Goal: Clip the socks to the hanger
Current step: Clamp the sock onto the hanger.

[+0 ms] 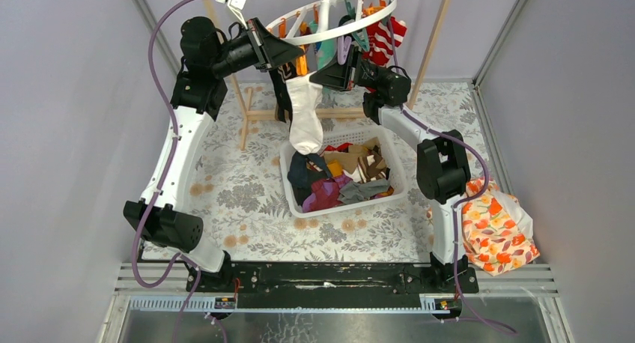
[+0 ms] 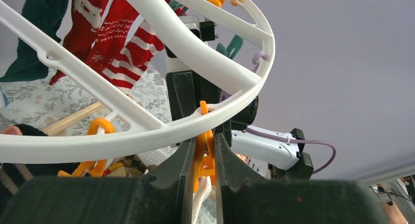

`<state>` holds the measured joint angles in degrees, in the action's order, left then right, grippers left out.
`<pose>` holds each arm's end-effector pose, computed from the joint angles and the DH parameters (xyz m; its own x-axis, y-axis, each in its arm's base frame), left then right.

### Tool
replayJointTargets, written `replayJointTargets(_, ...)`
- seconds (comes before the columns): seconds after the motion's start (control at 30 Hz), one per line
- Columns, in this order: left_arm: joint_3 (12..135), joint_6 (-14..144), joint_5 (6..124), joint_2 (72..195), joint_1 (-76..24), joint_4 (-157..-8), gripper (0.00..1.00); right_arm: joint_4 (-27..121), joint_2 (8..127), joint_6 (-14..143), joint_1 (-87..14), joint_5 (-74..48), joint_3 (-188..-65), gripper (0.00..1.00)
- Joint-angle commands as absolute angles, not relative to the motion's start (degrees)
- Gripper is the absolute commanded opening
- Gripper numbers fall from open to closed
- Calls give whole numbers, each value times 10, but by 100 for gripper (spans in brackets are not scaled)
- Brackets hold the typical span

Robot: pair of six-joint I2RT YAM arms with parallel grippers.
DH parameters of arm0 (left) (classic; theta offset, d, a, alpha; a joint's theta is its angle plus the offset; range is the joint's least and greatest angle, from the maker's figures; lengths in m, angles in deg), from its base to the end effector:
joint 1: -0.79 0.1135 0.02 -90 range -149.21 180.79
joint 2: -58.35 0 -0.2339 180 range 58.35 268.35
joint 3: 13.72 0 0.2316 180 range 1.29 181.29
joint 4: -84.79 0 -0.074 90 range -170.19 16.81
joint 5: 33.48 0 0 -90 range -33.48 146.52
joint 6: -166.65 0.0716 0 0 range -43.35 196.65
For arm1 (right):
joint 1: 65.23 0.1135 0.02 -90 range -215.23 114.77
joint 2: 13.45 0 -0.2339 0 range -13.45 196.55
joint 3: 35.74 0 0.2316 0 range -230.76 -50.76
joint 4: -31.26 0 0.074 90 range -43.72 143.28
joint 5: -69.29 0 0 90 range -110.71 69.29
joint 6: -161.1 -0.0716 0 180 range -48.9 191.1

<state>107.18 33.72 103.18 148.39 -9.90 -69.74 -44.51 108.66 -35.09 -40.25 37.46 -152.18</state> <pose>0.3260 -0.1145 0.4778 -0.5037 -0.3806 -0.7755 0.6770 0.3836 -0.6281 0.3485 0.2295 0.3938 -0.7033 0.2311 -0.6723 -0.6833 -0.4806 0.5496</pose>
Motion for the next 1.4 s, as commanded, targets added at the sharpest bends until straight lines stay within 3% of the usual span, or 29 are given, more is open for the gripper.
replayJointTargets(0.0, 1068, 317, 1098, 1481, -98, -751, 0, -518, 1098, -357, -399, 368, -1559, 0)
replayJointTargets(0.43, 1055, 295, 1118, 1480, -97, -782, 0, -519, 1104, -360, -399, 363, -1574, 0)
replayJointTargets(0.77, 1049, 273, 1133, 1481, -84, -815, 0, -520, 1063, -339, -399, 395, -1503, 0)
replayJointTargets(1.37, 1003, 180, 1180, 1481, -72, -943, 0, -520, 1108, -379, -399, 362, -1602, 0)
